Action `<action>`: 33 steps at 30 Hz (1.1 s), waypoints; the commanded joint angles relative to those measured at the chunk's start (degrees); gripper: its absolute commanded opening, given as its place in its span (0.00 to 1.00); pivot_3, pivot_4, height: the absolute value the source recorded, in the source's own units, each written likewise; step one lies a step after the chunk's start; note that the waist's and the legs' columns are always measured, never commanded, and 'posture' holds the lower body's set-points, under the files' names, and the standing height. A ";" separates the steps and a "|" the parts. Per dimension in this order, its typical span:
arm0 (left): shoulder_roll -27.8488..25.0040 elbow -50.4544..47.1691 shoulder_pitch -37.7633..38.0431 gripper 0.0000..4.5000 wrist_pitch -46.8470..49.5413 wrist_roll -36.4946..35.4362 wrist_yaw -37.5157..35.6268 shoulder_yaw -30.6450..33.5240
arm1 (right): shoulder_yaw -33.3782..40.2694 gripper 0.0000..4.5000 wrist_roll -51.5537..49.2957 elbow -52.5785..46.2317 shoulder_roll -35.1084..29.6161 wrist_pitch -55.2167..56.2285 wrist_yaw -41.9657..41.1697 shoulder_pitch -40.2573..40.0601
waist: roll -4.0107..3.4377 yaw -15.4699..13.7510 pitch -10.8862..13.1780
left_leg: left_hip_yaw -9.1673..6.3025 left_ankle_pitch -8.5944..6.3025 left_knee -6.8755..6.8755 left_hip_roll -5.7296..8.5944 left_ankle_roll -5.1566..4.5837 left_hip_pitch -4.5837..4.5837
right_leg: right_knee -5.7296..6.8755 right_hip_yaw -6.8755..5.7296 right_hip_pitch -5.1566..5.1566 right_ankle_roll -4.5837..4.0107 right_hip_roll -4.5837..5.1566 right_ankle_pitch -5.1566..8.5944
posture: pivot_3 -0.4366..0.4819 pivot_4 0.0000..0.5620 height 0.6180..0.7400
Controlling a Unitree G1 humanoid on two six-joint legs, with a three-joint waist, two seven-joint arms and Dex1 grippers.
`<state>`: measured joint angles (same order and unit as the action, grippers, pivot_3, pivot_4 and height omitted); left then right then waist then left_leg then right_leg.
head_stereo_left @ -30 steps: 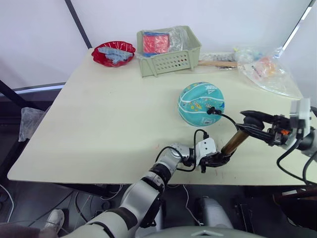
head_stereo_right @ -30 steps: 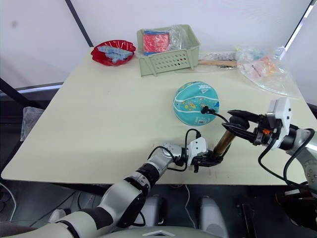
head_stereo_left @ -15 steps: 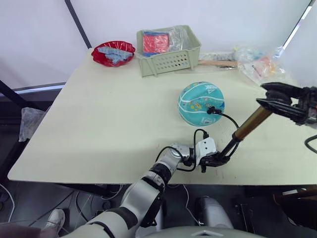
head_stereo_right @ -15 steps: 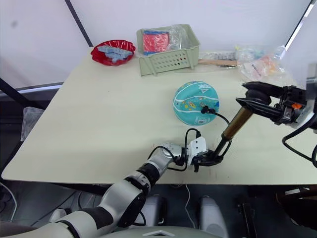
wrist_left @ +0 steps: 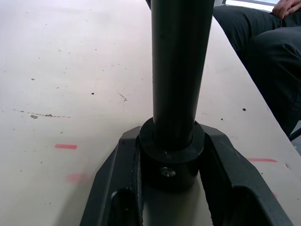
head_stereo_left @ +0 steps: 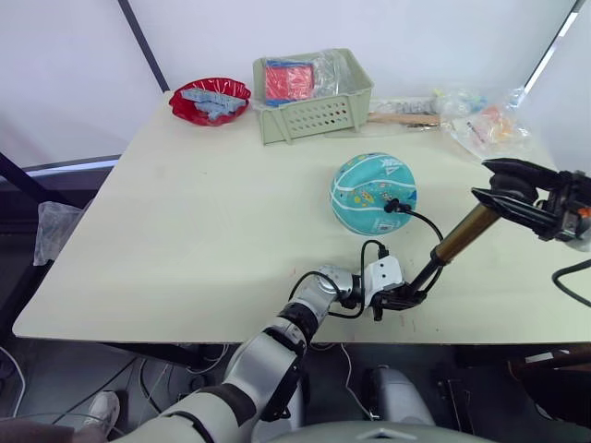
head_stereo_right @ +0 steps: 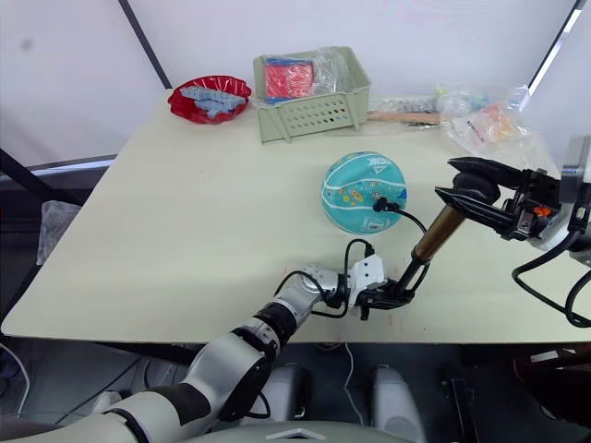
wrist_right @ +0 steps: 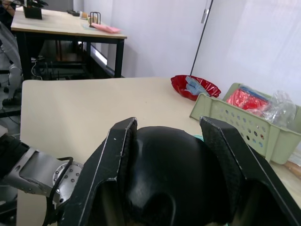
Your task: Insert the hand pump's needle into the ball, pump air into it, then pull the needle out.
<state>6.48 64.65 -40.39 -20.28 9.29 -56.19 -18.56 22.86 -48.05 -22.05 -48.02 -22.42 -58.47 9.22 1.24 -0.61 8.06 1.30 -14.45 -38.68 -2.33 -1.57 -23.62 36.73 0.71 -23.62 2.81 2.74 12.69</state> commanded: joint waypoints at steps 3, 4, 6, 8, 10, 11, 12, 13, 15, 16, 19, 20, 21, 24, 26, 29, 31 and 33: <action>-0.63 1.84 0.88 0.26 1.26 0.76 0.12 -0.16 | -5.56 0.37 5.96 1.68 1.81 2.18 -1.21 -4.87 | 0.18 -0.02 -0.10 | -0.03 0.00 0.00 -0.01 0.00 0.00 | 0.00 -0.02 0.00 -0.01 0.00 0.00 | 0.48 0.27 0.96; -0.60 1.77 0.91 0.26 1.26 0.76 0.12 -0.17 | -6.70 0.37 6.81 2.01 2.36 2.90 -1.68 -5.85 | 0.18 -0.04 -0.10 | -0.01 0.00 0.00 -0.01 0.00 0.00 | 0.00 -0.01 0.00 -0.01 0.00 0.00 | 0.48 0.27 0.96; -0.52 1.69 0.90 0.26 1.31 0.73 0.15 -0.16 | -8.49 0.37 7.99 2.66 3.50 4.03 -1.99 -6.96 | 0.20 -0.05 -0.11 | -0.02 0.00 0.00 -0.01 0.00 -0.01 | 0.00 -0.02 0.00 -0.01 0.00 0.00 | 0.48 0.27 0.96; -0.45 1.70 0.85 0.26 1.33 0.73 0.25 -0.13 | -10.07 0.37 9.29 3.25 4.40 5.02 -2.05 -7.62 | 0.19 -0.06 -0.12 | -0.01 0.00 0.00 -0.01 0.00 -0.01 | 0.00 -0.01 0.00 -0.01 0.00 0.00 | 0.48 0.27 0.96; -0.37 1.70 0.79 0.26 1.34 0.71 0.34 -0.10 | -11.45 0.37 10.16 3.72 5.29 5.60 -2.09 -8.36 | 0.19 -0.08 -0.12 | -0.02 0.00 0.00 0.00 0.00 -0.01 | -0.01 -0.02 0.00 -0.01 0.00 0.00 | 0.48 0.27 0.96; -0.33 1.70 0.76 0.26 1.36 0.71 0.37 -0.09 | -12.19 0.37 10.73 3.96 5.62 5.98 -2.21 -8.86 | 0.19 -0.09 -0.12 | -0.02 0.00 0.00 -0.01 0.00 -0.02 | 0.00 -0.03 0.00 -0.01 0.00 0.00 | 0.48 0.27 0.96; -0.29 1.65 0.78 0.26 1.36 0.67 0.39 -0.06 | -13.07 0.37 11.44 4.34 6.15 6.57 -2.35 -9.63 | 0.19 -0.11 -0.12 | -0.02 0.00 0.00 0.00 0.00 -0.02 | -0.01 -0.03 0.00 -0.01 0.00 0.00 | 0.48 0.27 0.96; -0.24 1.64 0.77 0.26 1.38 0.65 0.45 -0.03 | -13.69 0.37 12.12 4.85 6.58 7.22 -2.59 -10.19 | 0.20 -0.13 -0.12 | -0.02 0.00 0.00 0.00 0.00 -0.02 | -0.01 -0.03 0.00 -0.01 0.00 0.00 | 0.48 0.27 0.96; -0.19 1.60 0.82 0.26 1.37 0.67 0.46 -0.04 | -14.87 0.37 13.85 6.38 7.58 8.95 -2.96 -11.13 | 0.19 -0.13 -0.12 | -0.02 0.00 0.00 0.00 0.00 -0.02 | -0.01 -0.04 0.00 -0.02 0.00 0.01 | 0.48 0.27 0.96; -0.17 1.58 0.83 0.26 1.38 0.69 0.47 -0.03 | -15.25 0.37 14.52 6.94 7.84 9.62 -3.09 -11.37 | 0.20 -0.14 -0.12 | -0.02 0.00 0.00 0.00 0.00 -0.02 | -0.01 -0.04 0.00 -0.01 0.00 0.01 | 0.48 0.27 0.96; -0.16 1.63 0.80 0.26 1.32 0.72 0.54 -0.01 | -16.04 0.37 16.34 8.34 8.28 10.87 -2.88 -11.99 | 0.19 -0.16 -0.13 | -0.02 0.00 0.00 0.00 0.00 -0.02 | -0.01 -0.04 0.00 -0.01 0.00 0.01 | 0.48 0.27 0.96; -0.17 1.65 0.79 0.26 1.29 0.74 0.57 0.00 | -16.22 0.37 16.79 8.81 8.49 11.40 -2.81 -12.16 | 0.19 -0.17 -0.13 | -0.02 0.00 0.00 0.00 0.00 -0.03 | -0.01 -0.05 0.00 -0.02 0.00 0.01 | 0.48 0.27 0.96; -0.17 1.67 0.79 0.26 1.27 0.75 0.58 0.02 | -16.34 0.37 17.06 9.13 8.62 11.80 -2.80 -12.25 | 0.19 -0.17 -0.13 | -0.02 0.00 0.00 0.00 0.00 -0.03 | -0.01 -0.05 0.00 -0.02 0.00 0.01 | 0.48 0.27 0.96; -0.05 1.84 0.63 0.26 1.26 0.83 0.75 0.14 | -16.71 0.37 18.02 10.06 8.86 12.67 -2.62 -12.34 | 0.20 -0.17 -0.12 | -0.03 0.00 0.00 0.00 0.00 -0.02 | -0.02 -0.05 0.00 -0.01 0.00 0.01 | 0.48 0.27 0.96; 0.07 1.93 0.57 0.26 1.20 0.87 0.85 0.17 | -16.68 0.37 18.26 10.49 9.09 13.20 -2.46 -12.20 | 0.21 -0.17 -0.13 | -0.03 0.00 0.00 0.00 0.00 -0.02 | -0.02 -0.05 0.00 -0.01 0.00 0.01 | 0.48 0.27 0.96; 0.17 2.09 0.47 0.26 1.08 0.96 1.01 0.18 | -14.55 0.37 15.46 9.02 9.01 12.25 -2.23 -11.01 | 0.21 -0.18 -0.13 | -0.02 0.00 0.00 0.00 0.00 -0.02 | -0.02 -0.06 0.00 -0.01 0.00 0.01 | 0.48 0.27 0.96; 0.17 2.13 0.50 0.26 1.03 1.01 1.06 0.18 | -11.71 0.37 11.44 6.75 8.23 9.87 -1.77 -9.47 | 0.20 -0.19 -0.13 | -0.02 0.00 0.00 0.00 0.00 -0.03 | -0.02 -0.05 0.00 -0.02 0.01 0.01 | 0.48 0.27 0.96; 0.14 2.16 0.58 0.26 0.95 1.07 1.05 0.13 | -9.59 0.37 8.80 5.30 7.39 7.99 -1.53 -8.11 | 0.19 -0.22 -0.10 | -0.03 0.00 0.00 0.00 0.00 -0.07 | -0.02 -0.06 -0.02 -0.02 0.01 0.01 | 0.48 0.27 0.96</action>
<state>7.05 64.78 -40.40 -20.33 9.88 -55.82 -18.50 11.45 -35.64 -14.00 -39.53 -12.61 -59.28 0.75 1.42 -0.83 7.96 1.28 -14.45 -38.68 -2.33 -1.56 -23.69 36.71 0.66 -23.63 2.79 2.76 12.69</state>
